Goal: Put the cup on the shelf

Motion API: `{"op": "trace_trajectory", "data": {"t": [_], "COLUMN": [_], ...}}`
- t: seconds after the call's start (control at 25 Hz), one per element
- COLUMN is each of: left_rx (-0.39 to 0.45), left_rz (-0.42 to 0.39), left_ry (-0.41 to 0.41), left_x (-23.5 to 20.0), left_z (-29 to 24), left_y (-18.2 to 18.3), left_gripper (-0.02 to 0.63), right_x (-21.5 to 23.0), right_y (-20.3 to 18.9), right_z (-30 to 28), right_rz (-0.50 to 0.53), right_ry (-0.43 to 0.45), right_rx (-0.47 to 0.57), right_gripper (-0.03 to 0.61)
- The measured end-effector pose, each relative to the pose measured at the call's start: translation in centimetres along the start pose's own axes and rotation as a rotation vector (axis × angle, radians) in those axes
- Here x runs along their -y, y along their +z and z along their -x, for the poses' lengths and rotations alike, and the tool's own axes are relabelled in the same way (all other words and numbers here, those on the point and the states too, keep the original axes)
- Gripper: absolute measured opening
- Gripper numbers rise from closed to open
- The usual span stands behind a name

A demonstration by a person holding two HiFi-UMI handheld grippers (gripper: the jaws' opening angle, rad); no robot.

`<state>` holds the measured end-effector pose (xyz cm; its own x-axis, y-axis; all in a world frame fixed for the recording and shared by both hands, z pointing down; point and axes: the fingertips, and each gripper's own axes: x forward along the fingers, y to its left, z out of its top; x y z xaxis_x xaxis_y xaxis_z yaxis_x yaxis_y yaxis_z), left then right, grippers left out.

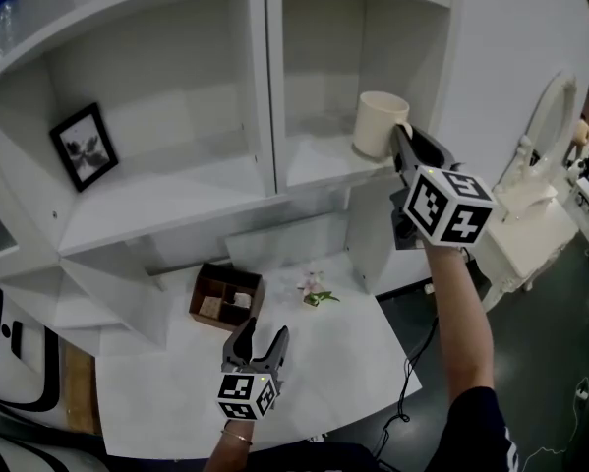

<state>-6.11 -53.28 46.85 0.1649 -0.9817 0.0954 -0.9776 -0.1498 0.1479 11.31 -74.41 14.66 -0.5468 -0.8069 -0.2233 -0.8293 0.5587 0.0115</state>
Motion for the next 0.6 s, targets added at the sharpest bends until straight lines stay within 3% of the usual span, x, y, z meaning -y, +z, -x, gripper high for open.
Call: {"op": "trace_trajectory", "data": {"t": [0.4,0.6], "left_rx": [-0.033,-0.058], "left_rz": [0.049,0.062], "left_ry": [0.059,0.078], "left_x": [-1.2,-2.1], "left_z": [0.6,1.2], "left_y": [-2.2,-3.2], "left_gripper": [0.276,0.276], "right_x": [0.5,1.1], "right_y": [-0.7,-1.7], "right_z": [-2.7,-3.4], "right_rz": [0.066,0.049], "right_ry": [-0.014,-0.029], "right_rx": [-0.059,-0.084], "right_gripper": [0.052,0.053]}}
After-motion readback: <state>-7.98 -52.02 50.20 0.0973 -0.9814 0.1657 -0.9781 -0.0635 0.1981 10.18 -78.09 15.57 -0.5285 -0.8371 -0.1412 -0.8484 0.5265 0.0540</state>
